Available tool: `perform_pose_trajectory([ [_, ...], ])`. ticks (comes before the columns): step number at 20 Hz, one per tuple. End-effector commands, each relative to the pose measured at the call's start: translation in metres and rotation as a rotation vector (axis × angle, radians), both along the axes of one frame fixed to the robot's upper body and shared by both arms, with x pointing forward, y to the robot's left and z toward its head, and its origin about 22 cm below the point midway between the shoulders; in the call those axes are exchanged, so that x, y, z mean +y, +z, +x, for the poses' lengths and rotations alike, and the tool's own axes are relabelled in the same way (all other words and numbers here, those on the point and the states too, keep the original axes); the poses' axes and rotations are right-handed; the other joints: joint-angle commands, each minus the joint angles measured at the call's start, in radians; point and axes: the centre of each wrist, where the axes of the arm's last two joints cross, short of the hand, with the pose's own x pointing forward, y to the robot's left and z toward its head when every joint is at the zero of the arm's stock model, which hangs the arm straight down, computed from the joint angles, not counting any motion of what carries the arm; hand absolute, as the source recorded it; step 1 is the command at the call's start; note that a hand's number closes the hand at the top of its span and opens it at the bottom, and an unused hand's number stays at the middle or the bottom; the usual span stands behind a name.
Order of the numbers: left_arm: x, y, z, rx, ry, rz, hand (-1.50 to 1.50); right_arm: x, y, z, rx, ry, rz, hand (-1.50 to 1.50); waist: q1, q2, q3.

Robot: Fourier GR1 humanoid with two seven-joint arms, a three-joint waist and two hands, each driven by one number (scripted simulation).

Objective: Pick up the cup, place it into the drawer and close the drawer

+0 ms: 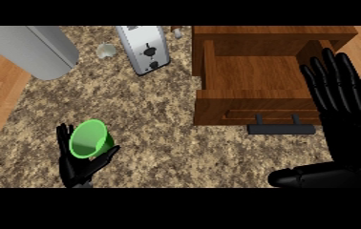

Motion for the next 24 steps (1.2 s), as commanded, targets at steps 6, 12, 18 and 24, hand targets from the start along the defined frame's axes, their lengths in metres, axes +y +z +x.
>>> perform_pose_trajectory([
  [6, 0.006, -0.005, -0.002, -0.129, -0.080, -0.022, 1.50, -0.015, 0.004, 0.011, 0.005, 0.000, -0.011, -1.50, 0.002, 0.000, 0.000],
  [12, 0.008, 0.002, 0.021, -0.159, 0.013, 0.086, 1.50, -0.014, 0.014, -0.020, 0.002, 0.000, -0.011, -1.50, -0.004, -0.001, 0.000],
  [18, 0.014, 0.018, 0.042, -0.196, -0.250, 0.101, 1.50, -0.001, 0.015, -0.014, -0.004, -0.002, -0.009, -1.50, -0.007, -0.001, 0.000],
  [24, 0.000, 0.035, 0.058, -0.265, -0.442, 0.076, 1.50, -0.002, 0.010, -0.008, -0.003, -0.003, -0.012, -1.50, 0.002, -0.002, 0.001],
])
